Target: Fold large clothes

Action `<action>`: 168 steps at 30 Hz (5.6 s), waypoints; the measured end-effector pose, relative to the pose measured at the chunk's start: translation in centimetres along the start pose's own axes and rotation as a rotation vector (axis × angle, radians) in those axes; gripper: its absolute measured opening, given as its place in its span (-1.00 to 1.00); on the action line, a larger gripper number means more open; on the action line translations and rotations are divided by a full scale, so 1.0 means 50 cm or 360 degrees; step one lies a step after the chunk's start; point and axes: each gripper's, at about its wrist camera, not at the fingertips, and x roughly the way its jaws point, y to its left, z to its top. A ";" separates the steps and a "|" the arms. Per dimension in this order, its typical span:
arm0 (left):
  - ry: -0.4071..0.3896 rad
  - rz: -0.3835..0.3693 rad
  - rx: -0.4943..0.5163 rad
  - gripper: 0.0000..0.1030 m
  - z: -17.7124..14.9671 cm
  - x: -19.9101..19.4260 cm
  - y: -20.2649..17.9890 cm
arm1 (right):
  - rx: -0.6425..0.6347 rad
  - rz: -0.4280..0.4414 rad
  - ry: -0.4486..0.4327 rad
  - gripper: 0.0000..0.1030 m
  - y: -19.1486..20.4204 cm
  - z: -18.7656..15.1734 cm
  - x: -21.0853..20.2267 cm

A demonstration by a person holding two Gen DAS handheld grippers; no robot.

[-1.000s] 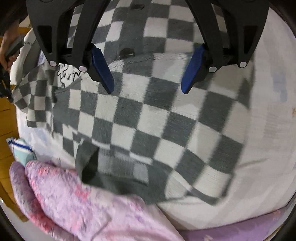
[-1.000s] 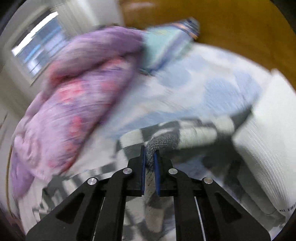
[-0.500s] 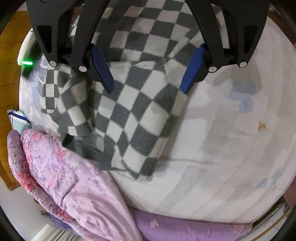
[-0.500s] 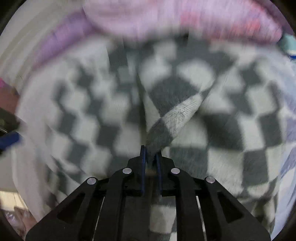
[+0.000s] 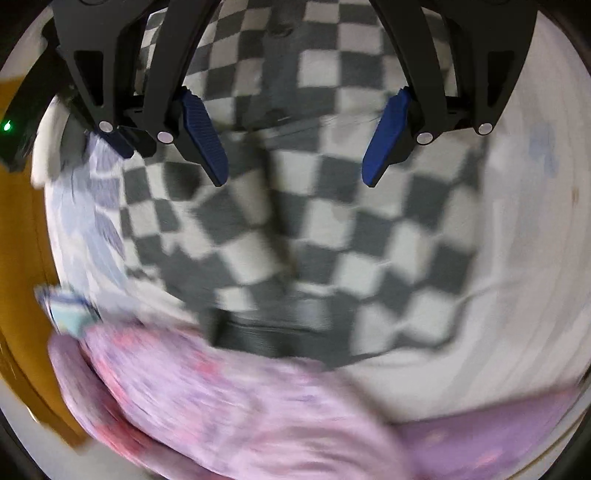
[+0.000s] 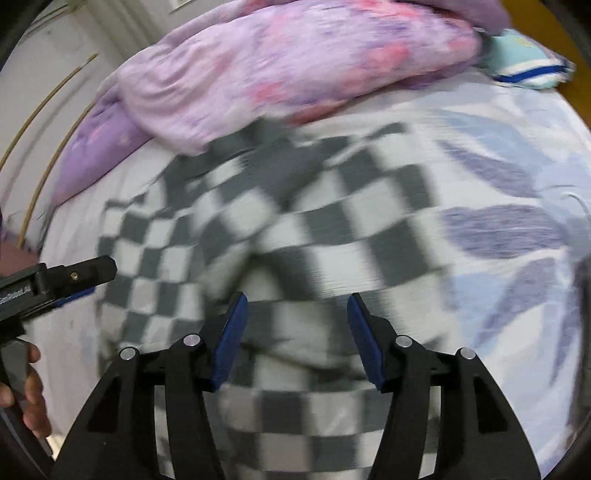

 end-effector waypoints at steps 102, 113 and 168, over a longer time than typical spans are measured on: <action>-0.0043 0.0139 -0.0353 -0.62 0.252 0.117 0.357 | 0.0238 0.0097 0.0240 -0.62 -0.162 0.319 0.213; -0.0244 0.0072 -0.0357 -0.63 0.148 -0.098 0.312 | 0.0169 0.0217 -0.0028 -0.63 -0.109 0.244 0.002; -0.0202 -0.0440 -0.1245 0.41 -0.681 -0.246 0.438 | 0.1396 0.0411 0.0188 0.28 -0.232 -0.540 -0.201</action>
